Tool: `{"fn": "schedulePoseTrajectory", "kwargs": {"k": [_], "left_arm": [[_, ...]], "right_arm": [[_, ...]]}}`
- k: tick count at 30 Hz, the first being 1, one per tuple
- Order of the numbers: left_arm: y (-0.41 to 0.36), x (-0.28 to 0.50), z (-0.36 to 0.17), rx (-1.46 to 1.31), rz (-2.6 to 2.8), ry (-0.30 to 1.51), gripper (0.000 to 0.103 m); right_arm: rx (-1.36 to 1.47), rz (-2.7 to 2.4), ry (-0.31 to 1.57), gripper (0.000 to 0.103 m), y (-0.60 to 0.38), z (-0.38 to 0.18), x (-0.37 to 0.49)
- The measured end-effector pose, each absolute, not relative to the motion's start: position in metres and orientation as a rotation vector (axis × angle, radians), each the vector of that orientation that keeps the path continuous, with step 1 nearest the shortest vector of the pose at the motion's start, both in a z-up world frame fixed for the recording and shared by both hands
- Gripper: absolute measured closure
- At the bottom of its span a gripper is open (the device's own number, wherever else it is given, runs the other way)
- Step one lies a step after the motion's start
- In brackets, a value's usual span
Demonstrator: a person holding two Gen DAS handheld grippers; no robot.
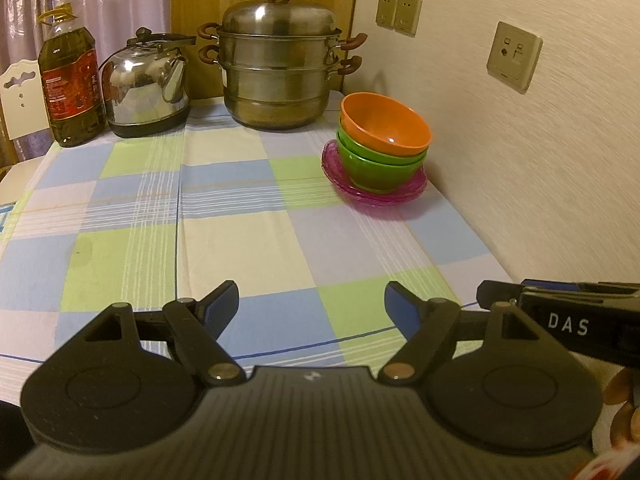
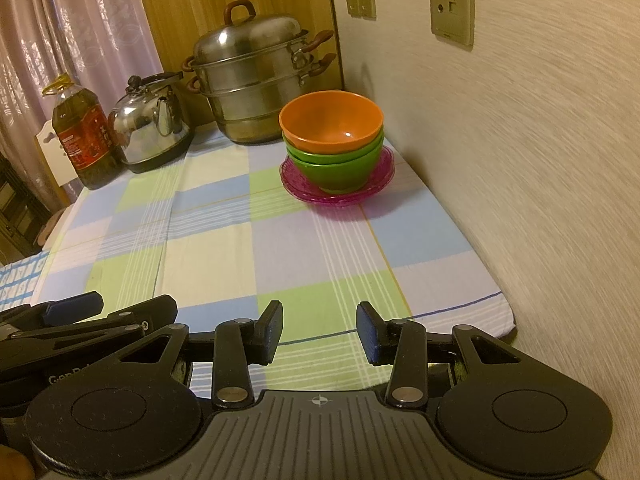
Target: Organize plates and bowls
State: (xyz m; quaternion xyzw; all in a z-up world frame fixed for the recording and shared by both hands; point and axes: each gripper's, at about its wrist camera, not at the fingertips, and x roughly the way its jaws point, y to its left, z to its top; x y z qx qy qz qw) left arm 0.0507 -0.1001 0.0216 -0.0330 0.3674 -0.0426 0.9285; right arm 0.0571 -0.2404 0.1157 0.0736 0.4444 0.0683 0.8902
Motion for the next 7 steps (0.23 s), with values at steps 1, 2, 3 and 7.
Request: {"fn": "schedulePoseTrajectory", "kwargs": {"k": [1, 2, 3, 7], "left_arm": [[-0.0994, 0.0509, 0.0217, -0.072, -0.087, 0.748, 0.025], [-0.0988, 0.0503, 0.0220, -0.078, -0.085, 0.741, 0.025], [-0.0984, 0.0498, 0.0222, -0.082, -0.083, 0.737, 0.025], [-0.0961, 0.0471, 0.0229, -0.096, -0.077, 0.724, 0.024]], "right_arm": [[0.153, 0.142, 0.923, 0.062, -0.2406, 0.1157, 0.0573], [0.153, 0.142, 0.923, 0.062, -0.2409, 0.1156, 0.0575], [0.153, 0.141, 0.922, 0.062, -0.2410, 0.1156, 0.0575], [0.154, 0.140, 0.922, 0.062, -0.2430, 0.1150, 0.0582]]}}
